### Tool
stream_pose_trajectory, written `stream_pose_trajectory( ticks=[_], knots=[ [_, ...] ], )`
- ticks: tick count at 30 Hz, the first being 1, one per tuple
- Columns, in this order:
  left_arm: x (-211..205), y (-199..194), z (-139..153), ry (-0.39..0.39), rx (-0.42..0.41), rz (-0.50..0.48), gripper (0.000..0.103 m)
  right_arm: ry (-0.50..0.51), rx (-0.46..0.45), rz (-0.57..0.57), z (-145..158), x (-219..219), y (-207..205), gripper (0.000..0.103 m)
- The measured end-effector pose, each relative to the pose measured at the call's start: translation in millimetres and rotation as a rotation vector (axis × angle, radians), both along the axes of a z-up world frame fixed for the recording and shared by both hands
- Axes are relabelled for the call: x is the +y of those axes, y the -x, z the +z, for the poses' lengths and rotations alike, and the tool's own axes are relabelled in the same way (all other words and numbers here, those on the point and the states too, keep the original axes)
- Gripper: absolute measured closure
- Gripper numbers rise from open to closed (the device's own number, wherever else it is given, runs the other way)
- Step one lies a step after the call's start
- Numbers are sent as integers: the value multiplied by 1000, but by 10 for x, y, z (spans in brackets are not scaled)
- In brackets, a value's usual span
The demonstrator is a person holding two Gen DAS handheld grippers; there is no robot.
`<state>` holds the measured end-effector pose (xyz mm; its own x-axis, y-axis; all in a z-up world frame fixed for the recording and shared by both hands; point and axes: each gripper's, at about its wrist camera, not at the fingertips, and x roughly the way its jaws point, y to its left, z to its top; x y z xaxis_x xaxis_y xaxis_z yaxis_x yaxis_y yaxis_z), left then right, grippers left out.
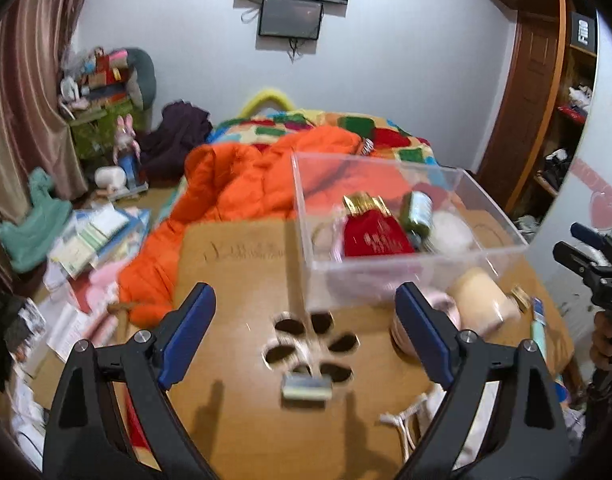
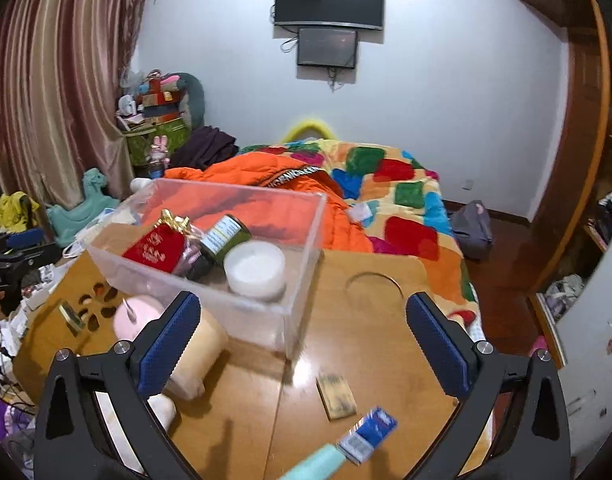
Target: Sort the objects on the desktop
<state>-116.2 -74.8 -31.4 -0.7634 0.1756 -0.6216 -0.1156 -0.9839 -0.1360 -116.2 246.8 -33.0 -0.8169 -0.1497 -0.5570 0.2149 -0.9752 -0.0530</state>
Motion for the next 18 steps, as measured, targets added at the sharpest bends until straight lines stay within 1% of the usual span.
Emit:
stream_pose_trajectory(
  ticks=[2, 5, 9, 12, 15, 18],
  knots=[
    [-21, -87, -80, -19, -14, 9, 11, 9, 9, -31, -79, 35, -132, 1],
    [4, -218, -203, 1, -16, 34, 11, 12, 8, -68, -192, 76, -291, 1],
    [35, -313, -328, 14, -31, 37, 11, -33, 34, -109, -314, 143, -457, 1],
    [76, -352, -400, 31, -39, 44, 11, -59, 29, -113, -398, 223, -541, 1],
    [89, -373, -464, 36, -44, 45, 11, -20, 10, -116, -460, 357, -593, 1],
    [132, -363, -511, 42, -48, 41, 13, 44, -56, -111, -531, 489, -520, 1]
  ],
)
